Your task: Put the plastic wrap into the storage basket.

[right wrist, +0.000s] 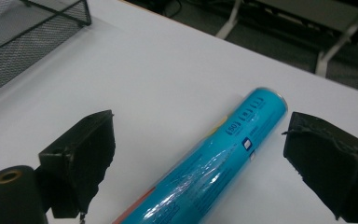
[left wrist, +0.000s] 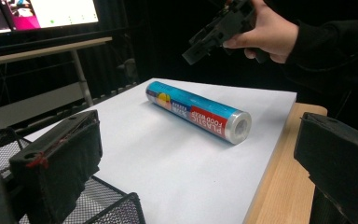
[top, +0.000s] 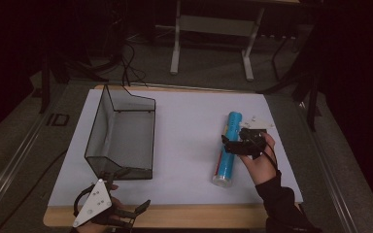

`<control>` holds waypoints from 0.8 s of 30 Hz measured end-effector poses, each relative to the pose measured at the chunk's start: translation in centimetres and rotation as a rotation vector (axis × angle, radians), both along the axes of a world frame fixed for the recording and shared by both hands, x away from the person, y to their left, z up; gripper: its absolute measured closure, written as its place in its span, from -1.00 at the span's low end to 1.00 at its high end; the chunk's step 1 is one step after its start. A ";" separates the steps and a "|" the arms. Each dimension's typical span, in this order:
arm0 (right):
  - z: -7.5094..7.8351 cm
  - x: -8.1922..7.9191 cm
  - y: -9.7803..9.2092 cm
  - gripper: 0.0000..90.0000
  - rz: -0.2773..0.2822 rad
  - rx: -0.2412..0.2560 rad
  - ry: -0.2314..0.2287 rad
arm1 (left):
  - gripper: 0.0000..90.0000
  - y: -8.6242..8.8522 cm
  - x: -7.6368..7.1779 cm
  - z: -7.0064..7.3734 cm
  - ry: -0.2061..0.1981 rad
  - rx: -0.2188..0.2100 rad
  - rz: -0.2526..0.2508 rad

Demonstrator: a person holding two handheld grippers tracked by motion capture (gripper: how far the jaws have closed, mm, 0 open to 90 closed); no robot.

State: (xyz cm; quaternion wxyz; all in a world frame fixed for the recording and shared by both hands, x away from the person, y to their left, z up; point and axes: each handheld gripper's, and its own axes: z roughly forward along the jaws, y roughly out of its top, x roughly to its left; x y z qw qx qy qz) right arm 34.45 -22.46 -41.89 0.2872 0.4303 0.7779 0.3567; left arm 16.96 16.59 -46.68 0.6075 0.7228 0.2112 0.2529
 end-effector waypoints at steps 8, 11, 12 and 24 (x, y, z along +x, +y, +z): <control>-0.8 1.8 -0.1 -0.78 -0.034 0.002 0.126 | -0.97 -0.1 0.0 0.0 0.001 0.000 -0.004; -1.2 2.5 -0.4 -0.71 -0.061 0.015 0.169 | -0.97 -0.1 0.0 0.0 0.001 0.001 -0.005; -1.4 2.8 -0.5 -0.71 -0.070 0.018 0.185 | -0.97 -0.1 0.0 0.0 0.002 0.001 -0.004; -3.1 5.6 -0.8 -0.61 -0.145 0.058 0.365 | -0.97 -0.2 0.1 -0.1 0.003 0.009 -0.006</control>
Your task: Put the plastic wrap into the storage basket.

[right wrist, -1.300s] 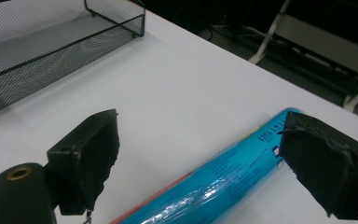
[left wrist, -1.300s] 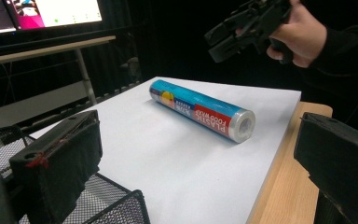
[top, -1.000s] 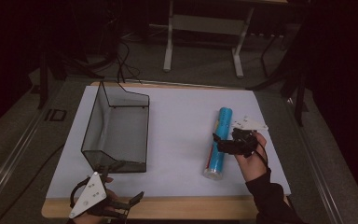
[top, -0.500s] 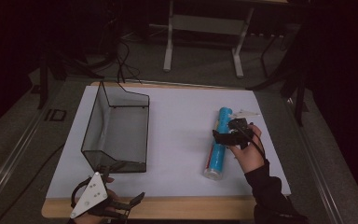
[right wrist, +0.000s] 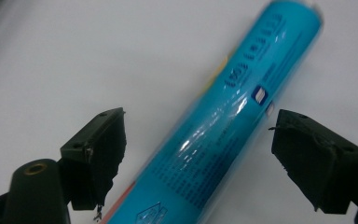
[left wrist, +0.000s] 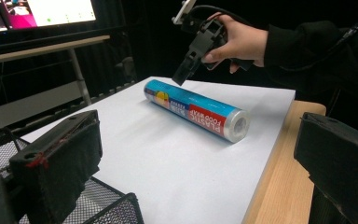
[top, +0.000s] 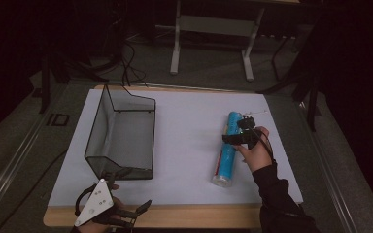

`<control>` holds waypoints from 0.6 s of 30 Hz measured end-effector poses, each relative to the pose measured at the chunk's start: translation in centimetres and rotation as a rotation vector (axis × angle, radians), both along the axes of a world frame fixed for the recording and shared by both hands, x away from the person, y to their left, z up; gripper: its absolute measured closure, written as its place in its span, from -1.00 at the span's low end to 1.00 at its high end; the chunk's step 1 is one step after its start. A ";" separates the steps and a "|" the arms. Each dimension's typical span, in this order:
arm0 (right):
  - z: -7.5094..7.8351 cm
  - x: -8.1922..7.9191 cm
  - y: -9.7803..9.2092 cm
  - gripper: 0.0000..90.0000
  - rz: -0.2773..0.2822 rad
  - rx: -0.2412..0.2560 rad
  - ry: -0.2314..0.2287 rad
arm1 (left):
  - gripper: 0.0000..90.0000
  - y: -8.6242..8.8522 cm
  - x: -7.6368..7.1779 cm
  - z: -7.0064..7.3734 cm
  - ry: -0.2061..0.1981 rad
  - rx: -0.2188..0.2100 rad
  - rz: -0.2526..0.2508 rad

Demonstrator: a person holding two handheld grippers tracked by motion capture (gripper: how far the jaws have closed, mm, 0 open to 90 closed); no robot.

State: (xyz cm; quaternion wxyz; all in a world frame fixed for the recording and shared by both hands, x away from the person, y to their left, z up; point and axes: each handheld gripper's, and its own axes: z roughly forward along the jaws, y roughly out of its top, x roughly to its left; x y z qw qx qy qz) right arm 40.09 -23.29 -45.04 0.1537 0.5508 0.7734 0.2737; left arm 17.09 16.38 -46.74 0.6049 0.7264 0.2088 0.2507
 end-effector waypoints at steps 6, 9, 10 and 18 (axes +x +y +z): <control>-0.8 1.4 0.0 -0.49 -0.034 0.002 0.057 | -0.97 0.0 0.0 0.0 0.000 0.002 0.001; -1.1 2.0 0.0 -0.48 -0.047 0.019 0.108 | -0.97 0.0 0.0 0.0 -0.001 0.004 0.001; -1.3 2.3 0.0 -0.44 -0.056 0.016 0.121 | -0.97 0.0 0.0 0.0 -0.002 0.007 0.001; -1.9 3.8 0.3 -0.41 -0.094 -0.012 0.195 | -0.97 -0.2 -0.1 0.0 -0.015 0.024 0.002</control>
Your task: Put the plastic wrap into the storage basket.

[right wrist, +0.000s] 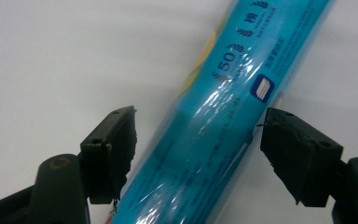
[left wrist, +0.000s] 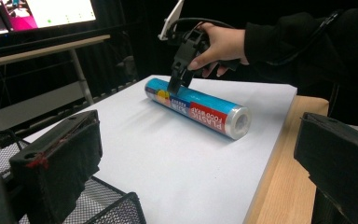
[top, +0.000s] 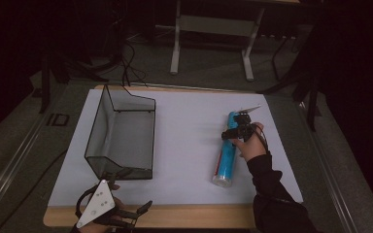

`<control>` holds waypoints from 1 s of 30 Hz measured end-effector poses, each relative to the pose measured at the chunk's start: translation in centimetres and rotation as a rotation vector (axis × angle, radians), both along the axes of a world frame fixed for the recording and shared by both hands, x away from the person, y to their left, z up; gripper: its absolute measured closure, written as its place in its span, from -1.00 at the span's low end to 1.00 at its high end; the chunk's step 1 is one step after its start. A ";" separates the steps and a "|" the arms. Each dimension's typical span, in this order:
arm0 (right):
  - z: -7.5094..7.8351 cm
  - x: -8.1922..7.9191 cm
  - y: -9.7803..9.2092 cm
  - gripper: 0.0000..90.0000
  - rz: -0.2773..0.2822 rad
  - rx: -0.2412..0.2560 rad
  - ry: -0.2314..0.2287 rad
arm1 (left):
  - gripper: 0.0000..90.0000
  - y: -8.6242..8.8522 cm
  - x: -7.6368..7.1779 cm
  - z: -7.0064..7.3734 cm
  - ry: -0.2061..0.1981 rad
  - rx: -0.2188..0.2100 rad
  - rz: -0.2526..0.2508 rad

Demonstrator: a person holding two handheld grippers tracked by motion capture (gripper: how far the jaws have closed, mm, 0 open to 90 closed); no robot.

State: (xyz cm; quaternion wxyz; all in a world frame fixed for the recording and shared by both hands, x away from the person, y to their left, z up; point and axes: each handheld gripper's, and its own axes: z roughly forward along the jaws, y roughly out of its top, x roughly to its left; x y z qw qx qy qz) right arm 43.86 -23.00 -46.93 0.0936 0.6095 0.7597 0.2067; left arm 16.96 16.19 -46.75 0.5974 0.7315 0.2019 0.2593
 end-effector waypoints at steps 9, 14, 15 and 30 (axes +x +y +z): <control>-0.9 1.2 -0.7 -0.41 -0.058 0.046 0.061 | -0.97 0.0 0.0 0.0 0.002 -0.001 -0.001; -0.9 1.5 -0.8 -0.45 -0.068 0.057 0.100 | -0.97 0.0 0.0 0.0 0.002 0.002 -0.001; -1.0 1.5 -0.8 -0.48 -0.067 0.058 0.106 | -0.97 0.0 0.0 0.0 0.002 0.002 -0.001; -3.5 1.9 0.3 -0.60 -0.079 0.080 0.193 | -0.97 -0.1 0.0 -0.1 0.003 0.010 -0.002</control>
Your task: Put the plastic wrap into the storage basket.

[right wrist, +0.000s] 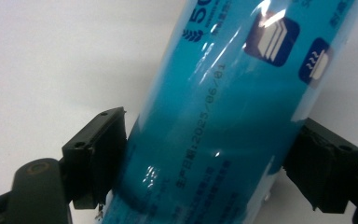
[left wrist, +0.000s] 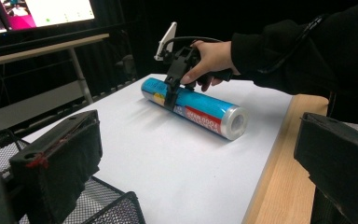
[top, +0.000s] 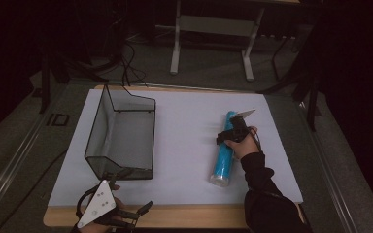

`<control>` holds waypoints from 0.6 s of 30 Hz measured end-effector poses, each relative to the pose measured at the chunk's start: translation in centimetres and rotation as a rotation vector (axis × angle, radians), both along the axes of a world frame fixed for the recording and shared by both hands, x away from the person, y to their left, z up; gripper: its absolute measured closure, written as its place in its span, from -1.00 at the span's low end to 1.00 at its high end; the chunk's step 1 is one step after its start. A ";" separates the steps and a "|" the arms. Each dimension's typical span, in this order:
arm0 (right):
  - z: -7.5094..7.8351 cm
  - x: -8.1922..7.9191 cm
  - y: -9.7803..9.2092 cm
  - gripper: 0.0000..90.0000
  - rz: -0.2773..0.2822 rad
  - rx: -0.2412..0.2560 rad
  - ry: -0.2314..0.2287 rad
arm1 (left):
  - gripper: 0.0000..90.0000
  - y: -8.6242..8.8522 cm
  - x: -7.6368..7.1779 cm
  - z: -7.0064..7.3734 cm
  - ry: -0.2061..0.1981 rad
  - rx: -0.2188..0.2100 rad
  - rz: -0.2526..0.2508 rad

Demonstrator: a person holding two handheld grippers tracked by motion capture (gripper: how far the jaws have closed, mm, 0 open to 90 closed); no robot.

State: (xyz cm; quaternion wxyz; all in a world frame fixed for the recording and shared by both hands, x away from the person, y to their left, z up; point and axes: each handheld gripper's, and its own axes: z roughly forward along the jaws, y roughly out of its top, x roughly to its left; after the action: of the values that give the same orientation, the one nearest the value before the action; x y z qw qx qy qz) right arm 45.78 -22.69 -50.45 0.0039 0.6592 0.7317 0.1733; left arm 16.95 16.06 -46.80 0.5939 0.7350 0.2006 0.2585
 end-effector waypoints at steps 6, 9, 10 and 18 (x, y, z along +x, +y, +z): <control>-0.1 0.0 0.6 -0.56 -0.025 -0.026 0.001 | -0.97 0.0 0.0 0.0 0.002 0.002 0.001; -0.1 0.0 0.2 -0.52 -0.048 -0.001 -0.003 | -0.97 -0.1 0.0 0.0 0.000 0.009 0.002; -0.1 0.0 0.1 -0.51 -0.061 0.009 0.000 | -0.97 -0.1 0.0 -0.1 0.000 0.009 0.001; 0.0 0.0 0.1 -0.48 -0.094 0.016 0.005 | -0.97 -0.2 0.1 -0.1 0.001 0.011 -0.001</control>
State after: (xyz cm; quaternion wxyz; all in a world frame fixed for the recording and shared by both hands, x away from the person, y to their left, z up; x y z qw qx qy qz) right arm 45.79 -22.54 -50.47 0.0048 0.6932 0.6985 0.1773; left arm 17.04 15.87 -46.86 0.5900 0.7384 0.1991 0.2589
